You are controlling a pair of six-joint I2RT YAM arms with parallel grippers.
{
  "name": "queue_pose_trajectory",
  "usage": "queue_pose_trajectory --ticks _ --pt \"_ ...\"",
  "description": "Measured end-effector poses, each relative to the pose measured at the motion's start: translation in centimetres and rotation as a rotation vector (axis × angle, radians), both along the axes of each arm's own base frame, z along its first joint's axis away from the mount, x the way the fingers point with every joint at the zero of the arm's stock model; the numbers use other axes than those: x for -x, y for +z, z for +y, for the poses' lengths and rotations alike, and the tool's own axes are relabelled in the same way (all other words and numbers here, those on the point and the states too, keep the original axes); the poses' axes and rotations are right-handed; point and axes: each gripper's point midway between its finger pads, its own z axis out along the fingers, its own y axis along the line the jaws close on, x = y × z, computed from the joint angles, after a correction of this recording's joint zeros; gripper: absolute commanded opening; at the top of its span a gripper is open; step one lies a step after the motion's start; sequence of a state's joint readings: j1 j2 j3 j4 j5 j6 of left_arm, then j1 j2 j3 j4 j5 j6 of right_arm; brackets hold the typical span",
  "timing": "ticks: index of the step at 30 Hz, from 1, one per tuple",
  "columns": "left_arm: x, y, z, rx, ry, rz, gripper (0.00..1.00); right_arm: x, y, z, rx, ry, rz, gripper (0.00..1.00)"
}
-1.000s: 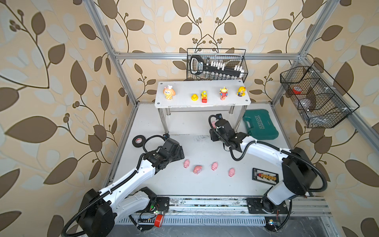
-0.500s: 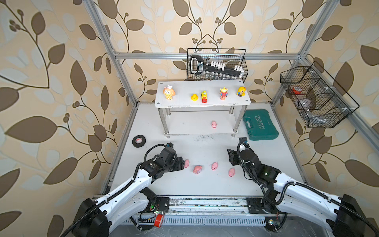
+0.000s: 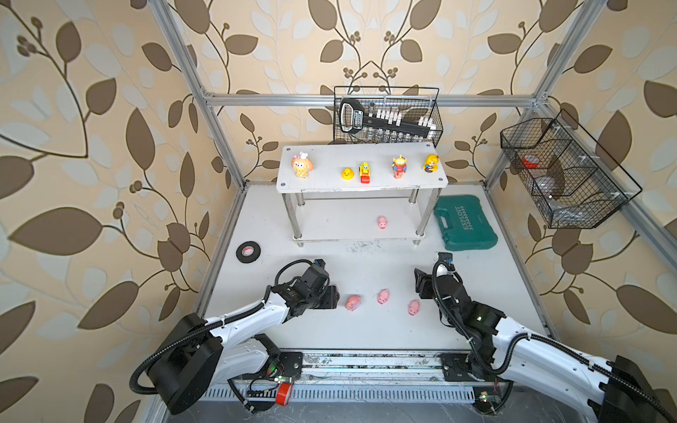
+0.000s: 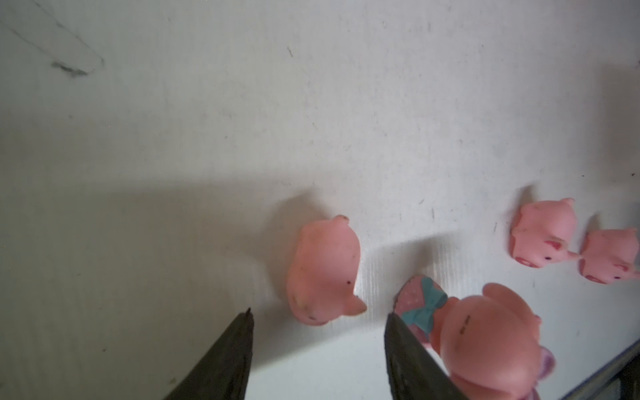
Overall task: Organize plastic toys on shelves
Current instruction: Pick up the plastic toy at the center of the board.
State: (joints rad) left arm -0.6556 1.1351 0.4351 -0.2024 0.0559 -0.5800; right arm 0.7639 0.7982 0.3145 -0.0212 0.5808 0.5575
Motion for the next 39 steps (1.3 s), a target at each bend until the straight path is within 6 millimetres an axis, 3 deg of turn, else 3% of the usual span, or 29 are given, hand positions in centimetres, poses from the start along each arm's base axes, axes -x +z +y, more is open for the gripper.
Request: queue_pose_trajectory --ticks 6,17,32,39 --pt "-0.9 0.3 0.1 -0.029 0.017 -0.033 0.58 -0.3 0.0 -0.1 -0.005 -0.008 -0.002 0.65" --pt "-1.7 0.4 -2.1 -0.122 -0.036 -0.078 0.47 -0.3 -0.7 -0.1 0.013 -0.007 0.021 0.65" --pt "-1.9 -1.0 -1.4 -0.242 -0.014 -0.050 0.48 -0.4 -0.8 -0.2 0.010 -0.012 0.023 0.66" --pt "-1.8 -1.4 -1.1 -0.262 0.000 -0.035 0.36 -0.4 -0.8 -0.3 0.010 -0.013 0.023 0.66"
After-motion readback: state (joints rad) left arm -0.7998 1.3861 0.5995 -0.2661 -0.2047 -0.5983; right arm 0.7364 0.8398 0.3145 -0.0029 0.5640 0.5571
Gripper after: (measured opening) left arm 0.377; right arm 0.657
